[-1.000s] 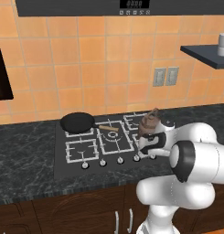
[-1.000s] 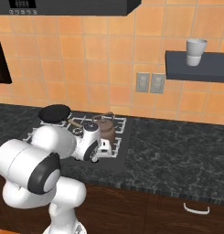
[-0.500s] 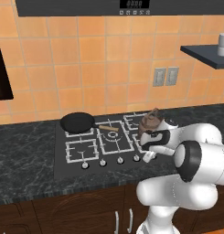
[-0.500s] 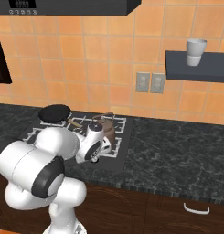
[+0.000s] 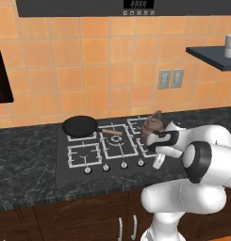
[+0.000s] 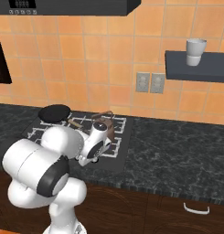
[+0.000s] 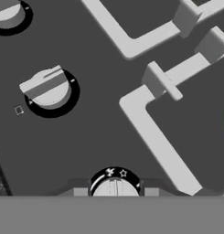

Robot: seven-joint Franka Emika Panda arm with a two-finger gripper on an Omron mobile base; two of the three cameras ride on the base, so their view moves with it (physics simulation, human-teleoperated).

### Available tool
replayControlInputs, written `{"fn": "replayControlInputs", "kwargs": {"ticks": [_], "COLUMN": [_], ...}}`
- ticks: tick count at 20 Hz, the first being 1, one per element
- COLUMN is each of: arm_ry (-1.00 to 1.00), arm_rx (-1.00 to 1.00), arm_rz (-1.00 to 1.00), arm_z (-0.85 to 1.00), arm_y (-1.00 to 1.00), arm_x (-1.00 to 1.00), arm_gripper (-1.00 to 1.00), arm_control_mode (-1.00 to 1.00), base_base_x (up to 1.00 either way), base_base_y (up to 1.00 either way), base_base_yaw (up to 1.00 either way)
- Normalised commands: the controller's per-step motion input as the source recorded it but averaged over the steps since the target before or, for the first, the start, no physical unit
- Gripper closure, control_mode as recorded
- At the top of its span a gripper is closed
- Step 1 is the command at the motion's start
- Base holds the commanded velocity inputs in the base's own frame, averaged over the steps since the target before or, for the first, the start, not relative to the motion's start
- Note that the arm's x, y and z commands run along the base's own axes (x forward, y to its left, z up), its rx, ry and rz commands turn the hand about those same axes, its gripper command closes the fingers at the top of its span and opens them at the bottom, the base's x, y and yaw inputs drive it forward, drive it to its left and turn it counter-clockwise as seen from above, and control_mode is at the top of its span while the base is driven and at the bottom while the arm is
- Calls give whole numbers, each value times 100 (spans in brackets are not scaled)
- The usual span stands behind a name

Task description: Pick the kettle from the counter and place it on a stove burner. Then turn the burner on.

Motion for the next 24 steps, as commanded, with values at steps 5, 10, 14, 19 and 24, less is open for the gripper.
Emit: {"fn": "replayControlInputs", "kwargs": {"ticks": [5, 10, 14, 19, 24], "arm_ry": [-3, 0, -5, -20, -29], "arm_rx": [-7, 0, 0, 0, -5], "arm_rz": [29, 0, -1, -3, -3], "arm_z": [-5, 6, 72, 100, 100], "arm_y": [5, 0, 0, 0, 0], "arm_x": [-11, -3, -13, -7, 0], "arm_gripper": [100, -100, -100, -100, -100], "arm_control_mode": [-100, -100, -100, -100, -100], "base_base_x": [0, 0, 0, 0, 0], "base_base_y": [0, 0, 0, 0, 0], "base_base_yaw": [0, 0, 0, 0, 0]}}
